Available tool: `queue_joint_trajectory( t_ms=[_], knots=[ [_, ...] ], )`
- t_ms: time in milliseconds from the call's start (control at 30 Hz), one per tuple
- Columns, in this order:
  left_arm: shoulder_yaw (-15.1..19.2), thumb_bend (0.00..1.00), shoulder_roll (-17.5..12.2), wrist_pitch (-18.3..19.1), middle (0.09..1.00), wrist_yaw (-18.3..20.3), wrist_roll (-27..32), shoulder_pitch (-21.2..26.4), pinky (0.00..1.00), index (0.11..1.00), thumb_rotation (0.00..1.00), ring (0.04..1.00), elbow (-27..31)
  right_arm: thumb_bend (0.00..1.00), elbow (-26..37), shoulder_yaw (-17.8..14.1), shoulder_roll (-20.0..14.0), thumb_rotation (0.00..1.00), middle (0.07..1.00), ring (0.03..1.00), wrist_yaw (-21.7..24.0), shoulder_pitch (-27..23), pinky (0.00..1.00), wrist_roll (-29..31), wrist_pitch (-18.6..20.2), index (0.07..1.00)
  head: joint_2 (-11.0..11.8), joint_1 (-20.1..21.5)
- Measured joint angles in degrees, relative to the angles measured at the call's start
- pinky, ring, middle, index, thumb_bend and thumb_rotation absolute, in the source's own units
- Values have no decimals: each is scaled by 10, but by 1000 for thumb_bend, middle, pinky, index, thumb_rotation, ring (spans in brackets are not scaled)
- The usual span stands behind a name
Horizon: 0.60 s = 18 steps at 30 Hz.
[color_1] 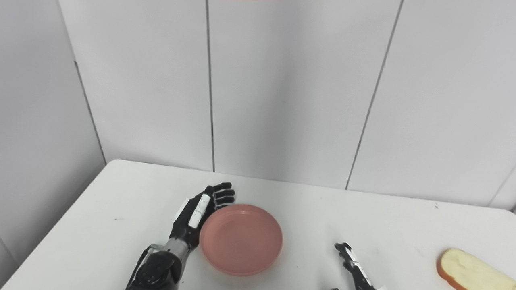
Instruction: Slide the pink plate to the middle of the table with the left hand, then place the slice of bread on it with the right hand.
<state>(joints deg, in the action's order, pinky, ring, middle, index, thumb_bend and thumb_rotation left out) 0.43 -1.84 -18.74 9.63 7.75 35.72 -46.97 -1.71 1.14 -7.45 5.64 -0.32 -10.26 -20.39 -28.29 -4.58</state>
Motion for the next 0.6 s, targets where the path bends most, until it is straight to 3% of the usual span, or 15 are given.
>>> queue_joint_trajectory(
  t_ms=[67, 233, 400, 600],
  knots=[
    [-2, 979, 2, 3, 776, 5, 0, 0, 719, 746, 906, 770, 1, 682, 3, 1, 4, 918, 957, 917, -2, 1, 921, -5, 9, 893, 0, 0],
    [-8, 978, 15, 22, 772, 18, 4, -11, 724, 762, 936, 777, 27, 710, 21, 11, 22, 903, 951, 915, -13, 9, 917, -12, 46, 891, -35, 78],
    [-28, 973, 22, 64, 784, 38, 3, -23, 738, 787, 976, 797, 66, 690, 31, 31, 45, 890, 952, 912, -21, 13, 915, -40, 75, 894, -41, 106],
    [-32, 982, 25, 99, 818, 48, 5, -34, 743, 815, 963, 813, 97, 686, 32, 44, 66, 870, 948, 917, -36, 13, 922, -55, 84, 897, -47, 148]
  ],
)
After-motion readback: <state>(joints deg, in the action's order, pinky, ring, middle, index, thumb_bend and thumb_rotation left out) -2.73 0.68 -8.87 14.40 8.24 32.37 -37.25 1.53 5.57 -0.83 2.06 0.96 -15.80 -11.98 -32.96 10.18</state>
